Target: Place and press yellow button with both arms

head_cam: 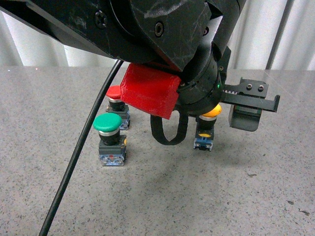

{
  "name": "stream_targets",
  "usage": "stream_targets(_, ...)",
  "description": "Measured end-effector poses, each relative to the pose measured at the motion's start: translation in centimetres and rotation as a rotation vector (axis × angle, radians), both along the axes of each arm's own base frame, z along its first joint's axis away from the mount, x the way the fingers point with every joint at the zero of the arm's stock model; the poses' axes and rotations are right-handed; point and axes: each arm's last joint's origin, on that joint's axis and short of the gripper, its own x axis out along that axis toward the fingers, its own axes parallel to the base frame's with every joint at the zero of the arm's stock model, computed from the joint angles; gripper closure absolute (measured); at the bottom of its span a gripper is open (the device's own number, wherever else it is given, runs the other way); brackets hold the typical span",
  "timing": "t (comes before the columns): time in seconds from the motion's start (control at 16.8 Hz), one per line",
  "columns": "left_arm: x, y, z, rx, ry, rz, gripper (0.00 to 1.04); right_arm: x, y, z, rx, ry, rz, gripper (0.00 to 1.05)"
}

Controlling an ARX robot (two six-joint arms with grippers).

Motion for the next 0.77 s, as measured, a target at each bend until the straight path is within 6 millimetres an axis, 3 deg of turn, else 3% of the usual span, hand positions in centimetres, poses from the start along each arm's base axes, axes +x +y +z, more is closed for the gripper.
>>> stream_targets(0.12,0.3,0.5,0.6,-0.022,-0.028,0.014,0.05,0.0,0.0,0.0,0.000,0.000,0.000,0.07)
stream_targets(0.24,0.8,2.3,2.8,-0.055,-0.104,0.063,0.07,0.0,0.0,0.0,0.000,0.000,0.000,0.07)
stream_targets(0.42,0.8,8.5,8.9,-0.078,-0.352,0.213,0.07,0.0,0.0,0.0,0.000,0.000,0.000,0.07)
stream_targets(0.54,-1.5,13.4,12.1,-0.012,-0.549,0.315,0.07,0.0,0.0,0.0,0.000,0.000,0.000,0.07)
stream_targets(0.77,-9.9,18.7,14.2,0.085,-0.754,0.332,0.07,0.0,0.0,0.0,0.000,0.000,0.000,0.07)
